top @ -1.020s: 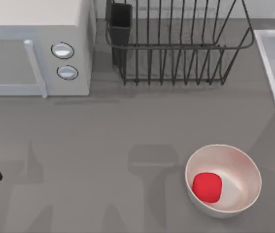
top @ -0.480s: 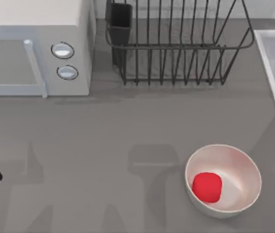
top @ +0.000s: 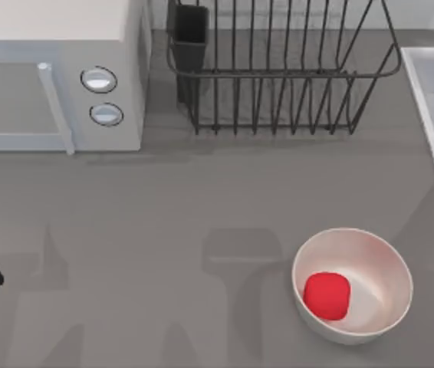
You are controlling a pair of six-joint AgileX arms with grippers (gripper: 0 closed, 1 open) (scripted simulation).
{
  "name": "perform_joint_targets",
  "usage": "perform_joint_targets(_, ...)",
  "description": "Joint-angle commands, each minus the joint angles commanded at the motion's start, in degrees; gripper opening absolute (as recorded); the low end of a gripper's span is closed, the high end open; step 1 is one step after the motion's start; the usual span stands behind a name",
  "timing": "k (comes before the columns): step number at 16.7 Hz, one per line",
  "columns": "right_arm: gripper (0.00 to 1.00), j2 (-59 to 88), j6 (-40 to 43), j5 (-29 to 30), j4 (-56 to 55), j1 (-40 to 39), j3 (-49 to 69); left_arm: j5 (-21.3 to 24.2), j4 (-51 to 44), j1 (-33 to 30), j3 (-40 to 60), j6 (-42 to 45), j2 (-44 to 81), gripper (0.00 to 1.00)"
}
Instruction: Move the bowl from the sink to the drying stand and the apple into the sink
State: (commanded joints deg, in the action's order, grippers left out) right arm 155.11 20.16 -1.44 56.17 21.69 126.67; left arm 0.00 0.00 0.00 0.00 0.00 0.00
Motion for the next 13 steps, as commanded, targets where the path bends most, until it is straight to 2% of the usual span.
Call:
perform_joint_targets(6, 0.0, -4.08, 1.34, -0.24, 2.04, 1.51, -2.06, 0.0, 0.0, 0.0, 0.0, 0.0, 0.0, 1.0)
perform_joint_targets(13, 0.0, -31.51, 10.95, -1.23, 16.22, 10.85, -15.34, 0.0, 0.0, 0.0, 0.0, 0.0, 0.0, 1.0)
